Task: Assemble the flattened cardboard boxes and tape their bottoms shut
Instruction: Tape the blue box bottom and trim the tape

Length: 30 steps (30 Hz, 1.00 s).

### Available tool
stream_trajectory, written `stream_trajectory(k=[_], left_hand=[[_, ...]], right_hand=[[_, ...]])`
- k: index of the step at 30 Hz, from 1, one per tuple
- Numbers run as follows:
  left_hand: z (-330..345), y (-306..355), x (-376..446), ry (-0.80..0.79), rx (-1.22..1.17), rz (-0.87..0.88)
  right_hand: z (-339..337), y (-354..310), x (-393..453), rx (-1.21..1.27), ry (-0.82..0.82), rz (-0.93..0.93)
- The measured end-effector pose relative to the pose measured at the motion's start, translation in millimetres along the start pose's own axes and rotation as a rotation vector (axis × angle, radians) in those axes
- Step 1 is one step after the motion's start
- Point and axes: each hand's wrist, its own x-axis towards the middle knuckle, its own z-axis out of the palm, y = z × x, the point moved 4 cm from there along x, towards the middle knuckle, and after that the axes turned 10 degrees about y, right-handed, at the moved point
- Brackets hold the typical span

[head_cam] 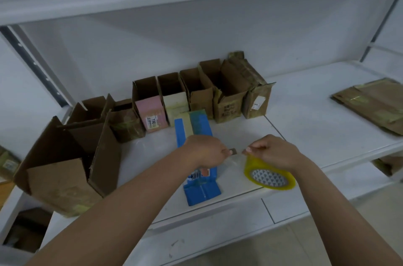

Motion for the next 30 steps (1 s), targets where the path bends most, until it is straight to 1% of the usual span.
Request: stream_trajectory(k=[4, 7, 10, 12, 13, 15, 17, 19, 20, 22, 24, 25, 26, 27, 30], left_hand=[[0, 8, 7, 0.040, 0.108, -0.017], [0, 10, 6, 0.042, 0.124, -0.003], [0, 7, 5, 0.012, 0.137, -0.021], [-1, 4, 2, 0.007, 0.103, -0.042], [-3, 3, 0, 0.018, 0.073, -0.025], [-5, 0, -4, 0.029, -0.069, 0.038], [-8, -5, -9, 0.013, -0.314, 0.088], [-7, -13, -11, 0.017, -0.559, 0.079], [-6, -19, -11, 0.054, -0.695, 0.036], [-3, -28, -11, 0.205, -0.949, -0.104], [2, -36, -9, 0.359, -1.091, -0.251], [5, -38, -7, 0.404, -1.118, -0.312], [8, -40, -4, 0.433, -1.094, -0.359], [9, -42, -2, 0.454, -0.998, -0.390], [6, -38, 0, 0.478, -0.532, -0.408]], right_hand=[[-4, 0, -9, 0.001, 0.053, 0.026], [-1, 3, -14, 0.042, 0.050, 0.047], [2, 6, -20, 0.176, 0.039, 0.065], [-3, 14, -22, 0.287, 0.069, 0.109], [-8, 17, -23, 0.302, 0.086, 0.126], [-16, 24, -23, 0.276, 0.117, 0.148], [-20, 30, -24, 0.257, 0.149, 0.173], [-17, 33, -23, 0.317, 0.163, 0.203], [-15, 35, -23, 0.339, 0.169, 0.209], [-9, 40, -23, 0.333, 0.181, 0.226], [-4, 41, -22, 0.324, 0.187, 0.234], [-2, 39, -22, 0.326, 0.187, 0.230], [0, 38, -21, 0.333, 0.185, 0.230], [2, 38, -20, 0.331, 0.184, 0.228], [6, 35, -16, 0.306, 0.181, 0.219]])
